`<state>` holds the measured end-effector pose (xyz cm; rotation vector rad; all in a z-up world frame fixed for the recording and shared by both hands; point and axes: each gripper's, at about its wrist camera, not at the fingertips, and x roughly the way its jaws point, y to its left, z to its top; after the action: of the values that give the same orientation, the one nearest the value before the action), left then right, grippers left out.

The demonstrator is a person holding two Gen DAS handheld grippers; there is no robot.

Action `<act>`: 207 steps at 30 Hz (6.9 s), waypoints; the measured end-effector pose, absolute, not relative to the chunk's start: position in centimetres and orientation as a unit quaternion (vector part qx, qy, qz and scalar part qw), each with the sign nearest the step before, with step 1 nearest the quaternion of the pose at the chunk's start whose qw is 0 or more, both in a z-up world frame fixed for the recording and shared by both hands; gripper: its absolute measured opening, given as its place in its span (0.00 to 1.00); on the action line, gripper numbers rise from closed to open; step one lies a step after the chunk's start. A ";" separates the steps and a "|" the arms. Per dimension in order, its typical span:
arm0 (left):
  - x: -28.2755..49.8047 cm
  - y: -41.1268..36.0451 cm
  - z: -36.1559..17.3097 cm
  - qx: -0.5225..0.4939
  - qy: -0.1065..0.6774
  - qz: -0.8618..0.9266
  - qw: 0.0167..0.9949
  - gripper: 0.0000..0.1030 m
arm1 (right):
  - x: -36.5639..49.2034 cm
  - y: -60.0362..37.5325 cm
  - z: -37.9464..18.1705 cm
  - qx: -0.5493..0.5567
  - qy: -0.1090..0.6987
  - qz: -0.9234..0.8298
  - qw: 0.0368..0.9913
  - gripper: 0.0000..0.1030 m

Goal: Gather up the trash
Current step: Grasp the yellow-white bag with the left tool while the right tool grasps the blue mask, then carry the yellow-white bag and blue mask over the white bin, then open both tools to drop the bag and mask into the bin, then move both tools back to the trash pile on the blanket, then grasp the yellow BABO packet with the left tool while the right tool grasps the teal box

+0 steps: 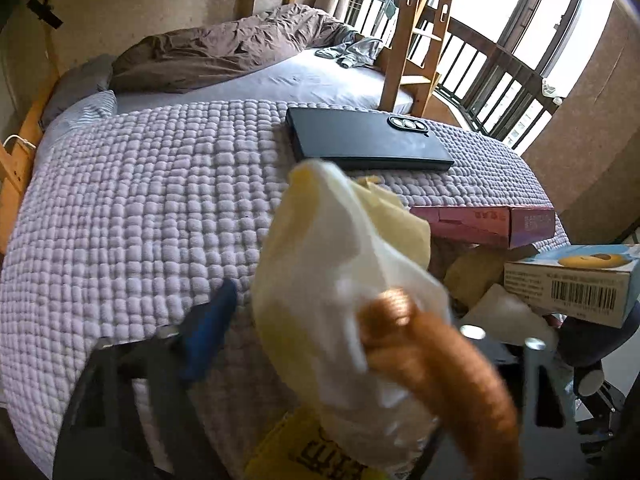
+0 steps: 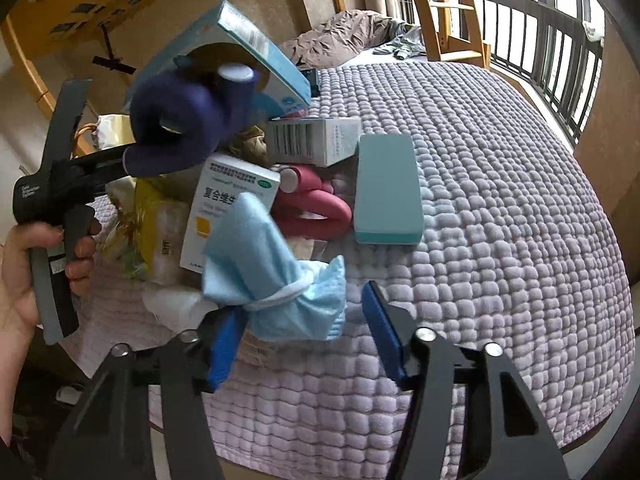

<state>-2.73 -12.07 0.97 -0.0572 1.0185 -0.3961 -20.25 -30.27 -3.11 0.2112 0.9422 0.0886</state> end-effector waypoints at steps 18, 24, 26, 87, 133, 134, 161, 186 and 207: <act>-6.9 -8.1 4.9 -0.056 0.436 -0.179 0.880 0.56 | -22.7 -31.1 0.3 0.097 0.435 0.043 0.894 0.41; -11.0 -7.0 6.3 -0.037 0.419 -0.182 0.889 0.56 | -24.5 -30.9 1.1 0.099 0.433 0.037 0.895 0.41; -12.5 -6.8 6.6 -0.044 0.421 -0.194 0.885 0.56 | -25.0 -30.4 1.1 0.099 0.436 0.038 0.893 0.41; -34.2 -13.1 -2.4 0.037 0.502 -0.202 0.840 0.56 | -38.4 -27.3 -4.6 0.072 0.518 0.109 0.846 0.41; -30.6 -15.5 -7.2 0.076 0.547 -0.210 0.807 0.65 | -36.0 -26.2 -10.4 0.092 0.576 0.087 0.807 0.51; -30.6 -15.6 -7.2 0.080 0.544 -0.205 0.810 0.86 | -36.0 -26.2 -10.3 0.094 0.573 0.085 0.810 0.70; -21.7 -8.5 4.6 0.017 0.404 -0.165 0.899 0.92 | -30.0 -32.7 1.7 0.121 0.403 -0.024 0.907 0.73; -9.3 -11.8 0.1 -0.021 0.452 -0.161 0.877 0.73 | -14.8 -34.6 -2.6 0.100 0.443 -0.022 0.890 0.58; -7.7 -12.2 -0.5 0.037 0.434 -0.139 0.889 0.67 | -13.0 -34.6 -2.9 0.109 0.436 -0.032 0.892 0.50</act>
<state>-7.66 -12.23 -0.53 0.0778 0.9012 -0.2878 -12.97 -34.57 -2.92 0.2267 0.9057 -0.0673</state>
